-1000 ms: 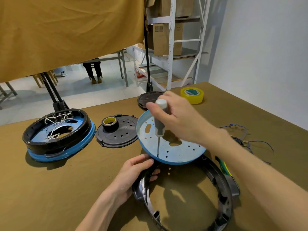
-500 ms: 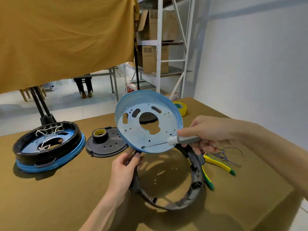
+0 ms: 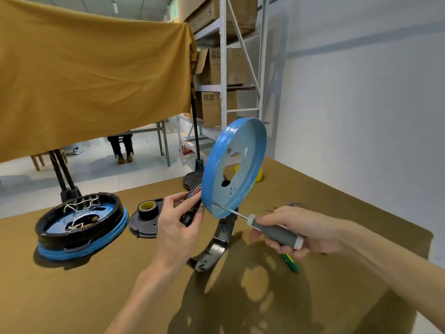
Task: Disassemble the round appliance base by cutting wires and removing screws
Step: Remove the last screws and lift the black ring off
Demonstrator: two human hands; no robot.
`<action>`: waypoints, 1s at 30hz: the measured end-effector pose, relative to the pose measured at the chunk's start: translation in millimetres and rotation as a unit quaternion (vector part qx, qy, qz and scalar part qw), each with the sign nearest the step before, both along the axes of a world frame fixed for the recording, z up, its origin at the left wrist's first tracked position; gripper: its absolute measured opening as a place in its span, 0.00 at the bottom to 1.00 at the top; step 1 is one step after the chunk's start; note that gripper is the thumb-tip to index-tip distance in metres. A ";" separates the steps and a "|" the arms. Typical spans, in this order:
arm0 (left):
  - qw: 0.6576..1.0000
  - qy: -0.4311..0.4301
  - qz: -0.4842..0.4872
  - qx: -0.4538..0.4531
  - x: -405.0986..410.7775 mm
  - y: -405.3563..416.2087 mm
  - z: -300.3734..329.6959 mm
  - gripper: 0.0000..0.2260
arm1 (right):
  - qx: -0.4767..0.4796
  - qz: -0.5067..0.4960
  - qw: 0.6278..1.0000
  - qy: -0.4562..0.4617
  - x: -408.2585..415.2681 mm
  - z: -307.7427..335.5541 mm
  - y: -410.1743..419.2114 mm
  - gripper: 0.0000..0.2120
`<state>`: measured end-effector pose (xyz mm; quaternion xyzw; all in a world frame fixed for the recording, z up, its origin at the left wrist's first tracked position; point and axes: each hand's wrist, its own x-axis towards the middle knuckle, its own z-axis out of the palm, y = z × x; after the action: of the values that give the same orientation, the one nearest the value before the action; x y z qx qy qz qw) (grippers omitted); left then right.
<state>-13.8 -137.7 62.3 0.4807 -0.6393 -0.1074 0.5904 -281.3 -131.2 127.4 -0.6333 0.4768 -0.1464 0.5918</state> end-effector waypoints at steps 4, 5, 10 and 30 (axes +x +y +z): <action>1.000 -0.020 0.007 0.010 2.9 0.2 2.9 0.19 | -0.198 -0.036 0.979 -0.025 9.3 -25.6 9.5 0.14; 1.000 -0.020 0.008 0.013 3.3 0.3 2.5 0.19 | -0.312 -0.044 0.949 0.025 10.5 -32.9 11.2 0.11; 0.999 -0.010 0.012 0.028 3.3 1.4 4.9 0.18 | -0.540 -0.090 0.822 0.155 14.4 -46.1 9.4 0.07; 0.998 -0.046 0.048 0.011 0.2 -5.6 6.9 0.25 | -0.447 -0.050 0.884 0.128 16.6 -24.8 -0.9 0.14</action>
<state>-13.6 -143.3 69.1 0.5217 -0.6408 -0.0644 0.5596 -264.8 -132.1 102.6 -0.8194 0.4631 -0.2910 0.1717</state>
